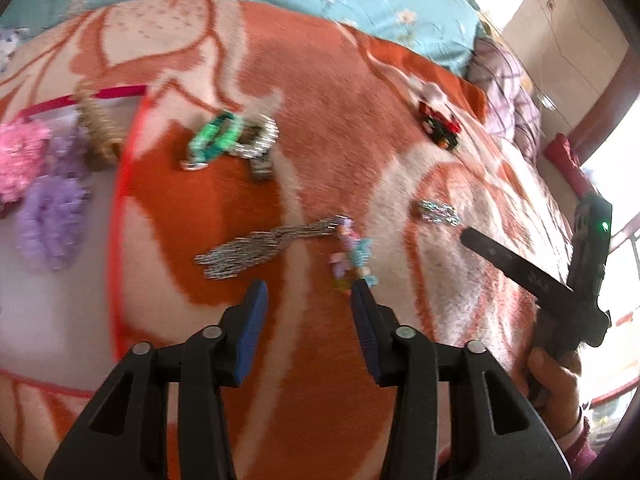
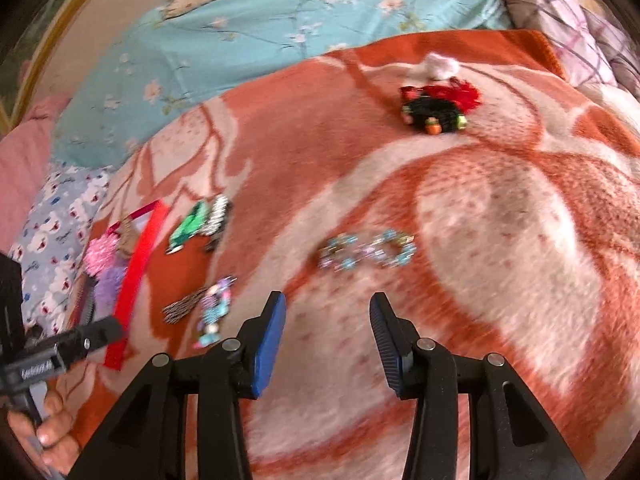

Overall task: Organize jewelry
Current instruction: 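Grasp the pastel beaded bracelet with the left tool while the right tool grasps the crystal bead bracelet, then carry both bracelets into the white box and open both tools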

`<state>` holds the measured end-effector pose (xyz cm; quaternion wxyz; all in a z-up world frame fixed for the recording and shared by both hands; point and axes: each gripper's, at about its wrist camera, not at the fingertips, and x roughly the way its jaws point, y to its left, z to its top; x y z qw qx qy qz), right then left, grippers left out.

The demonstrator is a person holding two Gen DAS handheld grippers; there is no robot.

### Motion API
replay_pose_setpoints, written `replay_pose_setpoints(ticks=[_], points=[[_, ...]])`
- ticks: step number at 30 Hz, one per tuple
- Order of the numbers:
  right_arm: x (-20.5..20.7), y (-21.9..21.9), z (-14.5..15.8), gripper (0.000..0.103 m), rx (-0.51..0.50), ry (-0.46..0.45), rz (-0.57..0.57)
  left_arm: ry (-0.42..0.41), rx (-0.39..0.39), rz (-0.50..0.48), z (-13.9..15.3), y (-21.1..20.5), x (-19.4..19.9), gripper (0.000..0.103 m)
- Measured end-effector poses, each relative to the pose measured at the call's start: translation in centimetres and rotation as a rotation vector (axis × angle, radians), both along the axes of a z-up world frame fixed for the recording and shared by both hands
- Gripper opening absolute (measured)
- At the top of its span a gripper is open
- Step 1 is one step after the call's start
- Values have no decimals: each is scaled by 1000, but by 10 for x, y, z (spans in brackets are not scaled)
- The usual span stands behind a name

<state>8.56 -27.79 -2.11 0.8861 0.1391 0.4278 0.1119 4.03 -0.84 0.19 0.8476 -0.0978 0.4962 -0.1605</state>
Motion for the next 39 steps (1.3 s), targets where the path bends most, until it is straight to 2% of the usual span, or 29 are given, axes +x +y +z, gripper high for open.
replay_pose_setpoints(ticks=[6, 12, 14, 15, 17, 18, 22, 29, 39], points=[[25, -10, -10, 49, -15, 33, -40, 41, -14, -49, -14, -30, 20, 48], [45, -8, -24, 50, -17, 68, -33, 82, 10, -61, -38, -51, 38, 47], [47, -5, -27, 50, -40, 69, -25, 87, 20, -61, -44, -54, 40, 27], [47, -3, -28, 49, -56, 68, -20, 79, 28, -58, -46, -54, 40, 25], [47, -3, -28, 45, -67, 60, -22, 72, 22, -55, -46, -52, 41, 12], [49, -3, -28, 40, -65, 57, -24, 73, 14, -53, -45, -50, 42, 11], [48, -8, -27, 7, -24, 45, -23, 67, 7, -46, -43, -44, 41, 10], [36, -6, -12, 7, 6, 10, -2, 36, -26, -36, -27, -36, 30, 10], [16, 19, 18, 7, 46, -50, 67, -34, -62, 28, 1, 4, 4, 10]])
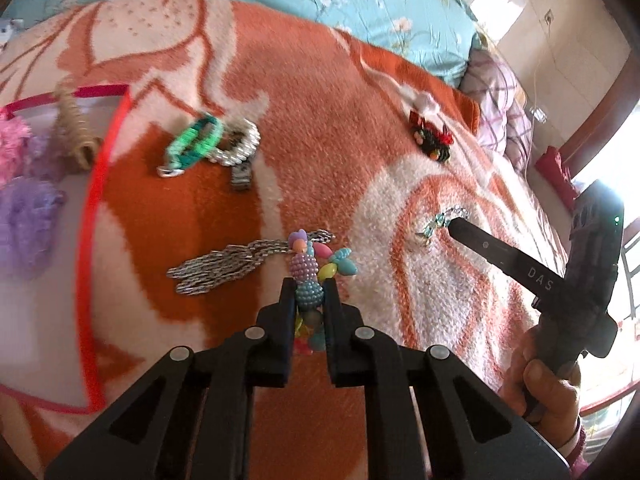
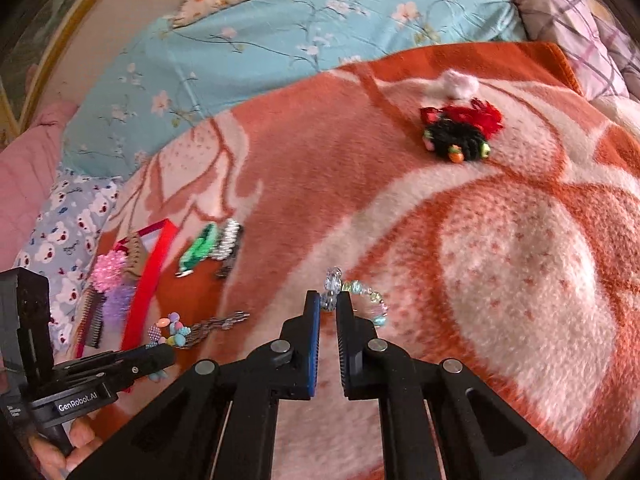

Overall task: Organize jewelry
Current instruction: 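Carry both bracelets into the white box and open both tools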

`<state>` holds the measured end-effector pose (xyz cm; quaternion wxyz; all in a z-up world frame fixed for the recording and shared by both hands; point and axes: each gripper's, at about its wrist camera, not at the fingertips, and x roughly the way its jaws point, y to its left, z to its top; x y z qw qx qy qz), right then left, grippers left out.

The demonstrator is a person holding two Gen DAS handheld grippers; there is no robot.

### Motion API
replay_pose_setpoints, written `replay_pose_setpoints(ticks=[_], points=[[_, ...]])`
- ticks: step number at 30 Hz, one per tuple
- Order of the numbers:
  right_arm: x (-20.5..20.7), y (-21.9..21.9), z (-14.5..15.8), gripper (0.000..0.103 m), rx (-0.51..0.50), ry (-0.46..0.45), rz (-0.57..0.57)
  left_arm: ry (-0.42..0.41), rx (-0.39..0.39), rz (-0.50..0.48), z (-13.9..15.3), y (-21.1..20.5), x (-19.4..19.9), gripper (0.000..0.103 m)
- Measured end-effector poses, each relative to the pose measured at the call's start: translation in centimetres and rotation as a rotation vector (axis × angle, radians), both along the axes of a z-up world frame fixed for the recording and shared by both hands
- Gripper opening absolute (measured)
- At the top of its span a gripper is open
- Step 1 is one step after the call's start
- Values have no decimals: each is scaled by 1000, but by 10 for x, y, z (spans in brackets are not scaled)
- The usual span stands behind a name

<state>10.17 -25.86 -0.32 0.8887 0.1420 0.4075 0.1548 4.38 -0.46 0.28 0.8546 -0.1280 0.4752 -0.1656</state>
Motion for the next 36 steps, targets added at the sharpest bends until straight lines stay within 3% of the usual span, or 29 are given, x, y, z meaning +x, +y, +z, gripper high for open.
replay_pose_setpoints(ticks=[9, 36], points=[[-15, 51, 29, 7, 15, -56, 124, -46, -9, 87, 18, 50, -18, 10], [-43, 238, 58, 7, 88, -92, 509, -64, 34, 368, 21, 206, -84, 10]])
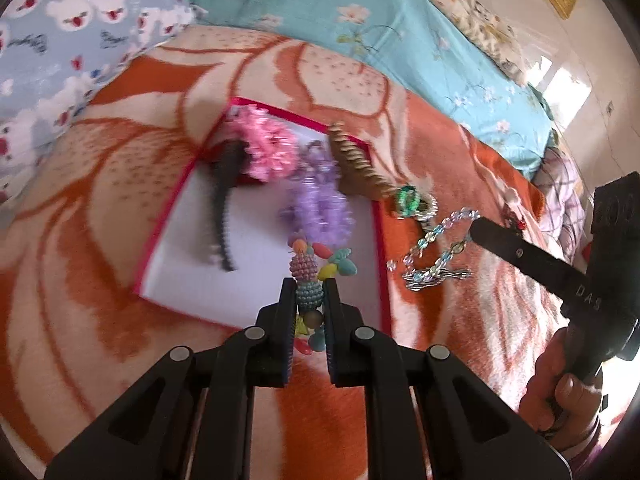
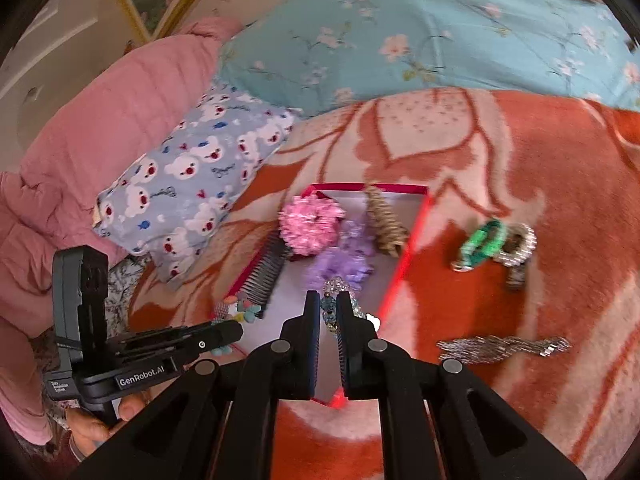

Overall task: Organize jewelry
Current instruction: 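Carry both bracelets into the white box and open both tools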

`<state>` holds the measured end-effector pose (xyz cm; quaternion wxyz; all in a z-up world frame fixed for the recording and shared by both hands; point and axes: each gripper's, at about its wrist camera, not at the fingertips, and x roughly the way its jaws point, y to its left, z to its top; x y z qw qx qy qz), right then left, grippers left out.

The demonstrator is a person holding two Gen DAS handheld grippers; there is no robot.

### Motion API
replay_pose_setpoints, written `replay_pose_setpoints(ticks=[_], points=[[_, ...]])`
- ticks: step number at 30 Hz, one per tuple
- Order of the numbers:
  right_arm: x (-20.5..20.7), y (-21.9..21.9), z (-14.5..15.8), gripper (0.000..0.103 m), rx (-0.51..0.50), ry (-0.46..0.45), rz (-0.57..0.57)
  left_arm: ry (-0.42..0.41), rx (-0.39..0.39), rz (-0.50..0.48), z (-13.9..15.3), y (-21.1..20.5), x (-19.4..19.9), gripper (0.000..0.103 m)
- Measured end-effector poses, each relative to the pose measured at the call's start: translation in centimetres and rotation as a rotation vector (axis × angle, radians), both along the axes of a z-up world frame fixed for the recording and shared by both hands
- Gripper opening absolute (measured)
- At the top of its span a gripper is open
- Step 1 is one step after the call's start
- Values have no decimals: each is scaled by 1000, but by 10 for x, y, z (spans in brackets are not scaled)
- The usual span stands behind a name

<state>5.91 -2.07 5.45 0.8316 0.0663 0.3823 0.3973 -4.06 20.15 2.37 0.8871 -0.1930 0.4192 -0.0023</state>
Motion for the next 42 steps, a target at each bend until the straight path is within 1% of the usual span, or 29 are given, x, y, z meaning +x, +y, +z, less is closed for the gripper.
replay_pose_setpoints(ticks=[5, 15, 26, 32, 36, 42], points=[[0, 21, -5, 7, -5, 8, 28, 17, -4, 45, -8, 22, -9, 10], [3, 47, -38, 7, -51, 66, 57, 53, -14, 91, -29, 43, -7, 10], [12, 67, -65, 7, -88, 115, 83, 101, 19, 94, -50, 49, 15, 10], [15, 73, -78, 7, -108, 142, 91, 118, 27, 98, -54, 52, 21, 10], [15, 73, -84, 7, -117, 160, 95, 131, 37, 85, -56, 51, 26, 11], [14, 76, -87, 8, -126, 171, 102, 153, 30, 85, -61, 53, 30, 12]])
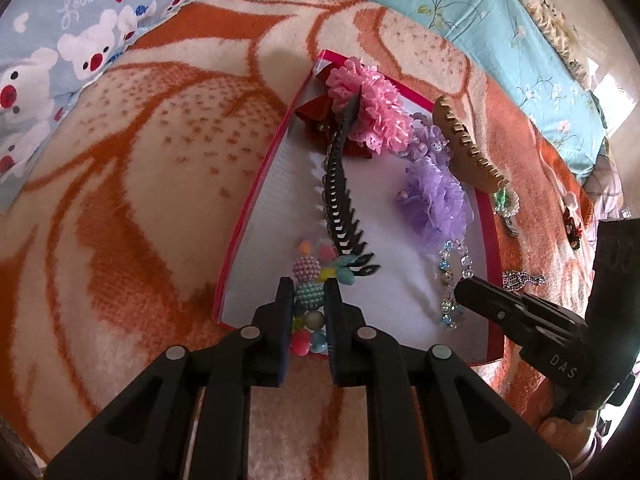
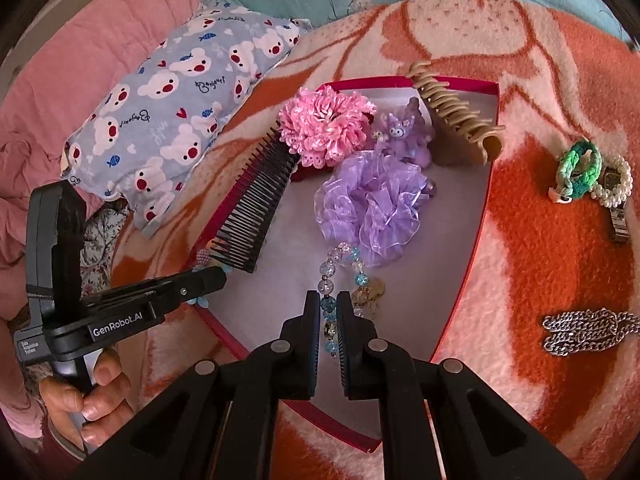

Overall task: Organize jewelry
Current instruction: 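Carry both bracelets into the white box and open both tools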

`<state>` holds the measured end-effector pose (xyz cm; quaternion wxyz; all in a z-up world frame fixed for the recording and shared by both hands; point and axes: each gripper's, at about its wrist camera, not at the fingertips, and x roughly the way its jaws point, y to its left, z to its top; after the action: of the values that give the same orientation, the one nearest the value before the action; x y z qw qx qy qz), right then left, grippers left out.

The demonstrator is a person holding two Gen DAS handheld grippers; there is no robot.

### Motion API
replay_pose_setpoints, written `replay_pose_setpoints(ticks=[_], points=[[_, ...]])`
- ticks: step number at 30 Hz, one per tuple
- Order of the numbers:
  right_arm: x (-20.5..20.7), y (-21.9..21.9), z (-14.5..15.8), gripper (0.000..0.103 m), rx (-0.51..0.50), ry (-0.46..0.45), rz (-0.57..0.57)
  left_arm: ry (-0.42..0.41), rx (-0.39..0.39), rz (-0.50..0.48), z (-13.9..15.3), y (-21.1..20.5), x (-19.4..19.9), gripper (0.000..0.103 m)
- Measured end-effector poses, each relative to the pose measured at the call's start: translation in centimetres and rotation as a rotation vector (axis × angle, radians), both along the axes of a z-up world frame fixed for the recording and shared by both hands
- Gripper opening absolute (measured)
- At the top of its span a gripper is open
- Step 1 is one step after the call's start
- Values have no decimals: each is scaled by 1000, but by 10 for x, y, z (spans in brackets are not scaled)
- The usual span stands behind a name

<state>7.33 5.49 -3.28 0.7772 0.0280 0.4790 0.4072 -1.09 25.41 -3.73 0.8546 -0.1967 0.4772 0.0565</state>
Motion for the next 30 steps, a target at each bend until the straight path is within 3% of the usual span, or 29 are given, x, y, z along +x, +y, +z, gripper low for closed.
replay_pose_setpoints(ticks=[15, 18, 21, 23, 26, 30], points=[[4, 5, -6, 8, -10, 17, 2, 17, 29, -7, 0, -5, 5, 12], [4, 4, -6, 12, -10, 14, -1, 17, 29, -8, 0, -5, 5, 14], [4, 3, -6, 13, -9, 20, -4, 14, 25, -10, 2, -5, 4, 19], [3, 2, -6, 16, -6, 26, -6, 8, 27, -10, 4, -6, 2, 28], [2, -1, -2, 30, 5, 23, -10, -1, 46, -9, 8, -7, -2, 37], [-1, -7, 7, 31, 20, 6, -20, -7, 50, -1, 12, -7, -7, 37]])
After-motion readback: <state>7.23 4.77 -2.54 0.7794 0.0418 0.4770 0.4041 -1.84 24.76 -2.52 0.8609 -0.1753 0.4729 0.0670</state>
